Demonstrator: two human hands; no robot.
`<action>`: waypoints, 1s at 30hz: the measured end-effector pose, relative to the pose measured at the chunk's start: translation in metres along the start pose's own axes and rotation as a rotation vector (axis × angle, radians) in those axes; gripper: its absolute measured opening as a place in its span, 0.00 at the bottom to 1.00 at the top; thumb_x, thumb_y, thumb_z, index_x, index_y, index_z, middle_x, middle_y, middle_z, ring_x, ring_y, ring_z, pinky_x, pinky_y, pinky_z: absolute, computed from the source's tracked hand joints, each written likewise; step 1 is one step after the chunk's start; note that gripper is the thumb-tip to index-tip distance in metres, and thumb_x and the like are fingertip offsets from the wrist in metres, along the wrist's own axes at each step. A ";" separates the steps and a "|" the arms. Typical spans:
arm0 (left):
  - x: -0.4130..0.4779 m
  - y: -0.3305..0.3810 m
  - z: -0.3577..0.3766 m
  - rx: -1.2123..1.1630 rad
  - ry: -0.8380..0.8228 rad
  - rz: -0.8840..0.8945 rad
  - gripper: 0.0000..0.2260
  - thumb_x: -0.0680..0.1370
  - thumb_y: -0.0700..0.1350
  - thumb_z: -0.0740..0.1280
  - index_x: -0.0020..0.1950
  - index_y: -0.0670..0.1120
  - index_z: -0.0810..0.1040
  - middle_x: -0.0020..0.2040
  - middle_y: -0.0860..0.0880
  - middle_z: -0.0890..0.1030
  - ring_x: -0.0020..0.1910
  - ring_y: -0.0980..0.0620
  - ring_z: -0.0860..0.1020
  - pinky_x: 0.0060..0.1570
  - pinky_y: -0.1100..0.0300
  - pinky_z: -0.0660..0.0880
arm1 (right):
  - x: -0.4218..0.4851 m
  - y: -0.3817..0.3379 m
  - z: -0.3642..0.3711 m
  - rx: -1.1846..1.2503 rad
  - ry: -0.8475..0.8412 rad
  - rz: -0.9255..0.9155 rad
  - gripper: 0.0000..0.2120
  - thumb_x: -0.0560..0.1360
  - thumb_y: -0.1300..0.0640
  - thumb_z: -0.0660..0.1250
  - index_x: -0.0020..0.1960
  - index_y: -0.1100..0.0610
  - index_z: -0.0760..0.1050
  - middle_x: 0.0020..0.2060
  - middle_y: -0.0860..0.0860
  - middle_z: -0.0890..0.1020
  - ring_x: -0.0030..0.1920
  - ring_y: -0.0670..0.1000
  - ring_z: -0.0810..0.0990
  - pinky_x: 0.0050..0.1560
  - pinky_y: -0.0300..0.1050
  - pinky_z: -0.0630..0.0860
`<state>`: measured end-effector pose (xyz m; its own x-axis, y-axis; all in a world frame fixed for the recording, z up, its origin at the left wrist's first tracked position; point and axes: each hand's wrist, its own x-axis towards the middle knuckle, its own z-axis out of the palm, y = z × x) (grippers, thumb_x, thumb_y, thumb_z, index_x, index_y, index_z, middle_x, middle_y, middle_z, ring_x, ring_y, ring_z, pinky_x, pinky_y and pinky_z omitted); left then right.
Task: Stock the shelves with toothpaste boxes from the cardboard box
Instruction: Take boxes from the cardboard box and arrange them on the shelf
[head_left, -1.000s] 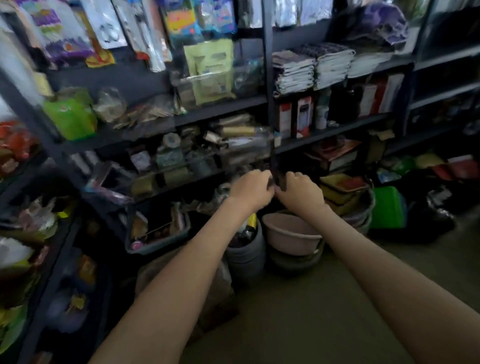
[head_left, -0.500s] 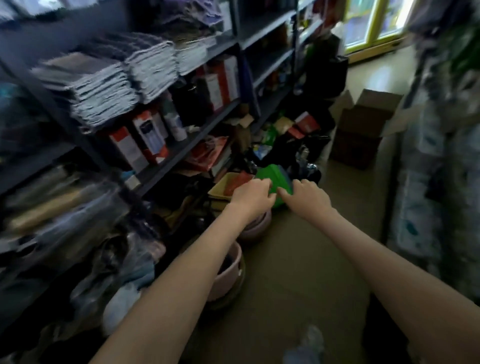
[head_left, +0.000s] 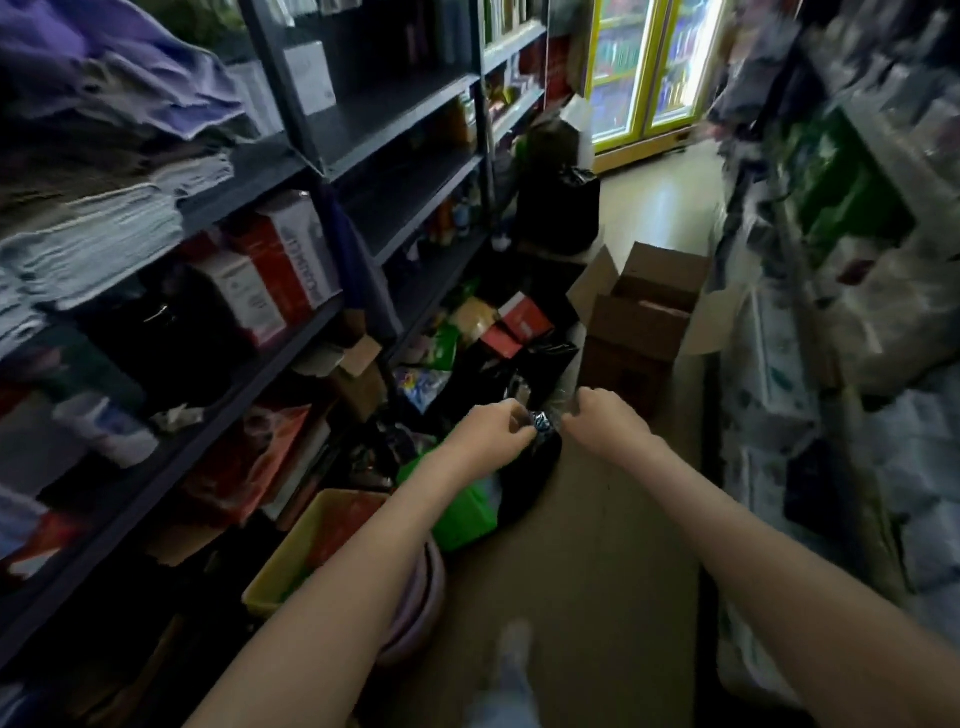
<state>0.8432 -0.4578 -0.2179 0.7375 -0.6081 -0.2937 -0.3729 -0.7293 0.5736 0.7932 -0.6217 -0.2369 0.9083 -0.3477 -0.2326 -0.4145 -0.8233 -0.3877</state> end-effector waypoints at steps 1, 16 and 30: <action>0.035 0.000 -0.005 0.023 0.010 0.018 0.16 0.80 0.51 0.62 0.65 0.45 0.74 0.60 0.46 0.78 0.55 0.49 0.77 0.52 0.57 0.74 | 0.032 0.005 -0.005 0.007 -0.005 -0.008 0.14 0.78 0.52 0.59 0.58 0.60 0.71 0.56 0.56 0.74 0.55 0.57 0.75 0.48 0.49 0.73; 0.499 0.147 -0.042 0.261 -0.110 0.221 0.17 0.81 0.51 0.60 0.66 0.45 0.71 0.57 0.45 0.79 0.52 0.47 0.78 0.45 0.55 0.76 | 0.403 0.212 -0.144 0.079 0.102 0.328 0.12 0.77 0.52 0.62 0.59 0.55 0.71 0.53 0.53 0.76 0.47 0.51 0.77 0.44 0.47 0.78; 0.836 0.214 -0.002 0.240 -0.164 0.067 0.14 0.80 0.50 0.61 0.63 0.45 0.72 0.57 0.45 0.78 0.53 0.45 0.77 0.50 0.49 0.77 | 0.692 0.399 -0.206 0.117 -0.035 0.343 0.14 0.77 0.53 0.63 0.60 0.55 0.69 0.55 0.53 0.75 0.53 0.53 0.76 0.48 0.48 0.76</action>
<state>1.3809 -1.1214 -0.3393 0.6132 -0.6858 -0.3920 -0.5549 -0.7272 0.4042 1.2683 -1.2827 -0.3689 0.7139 -0.5773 -0.3962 -0.6999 -0.6041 -0.3810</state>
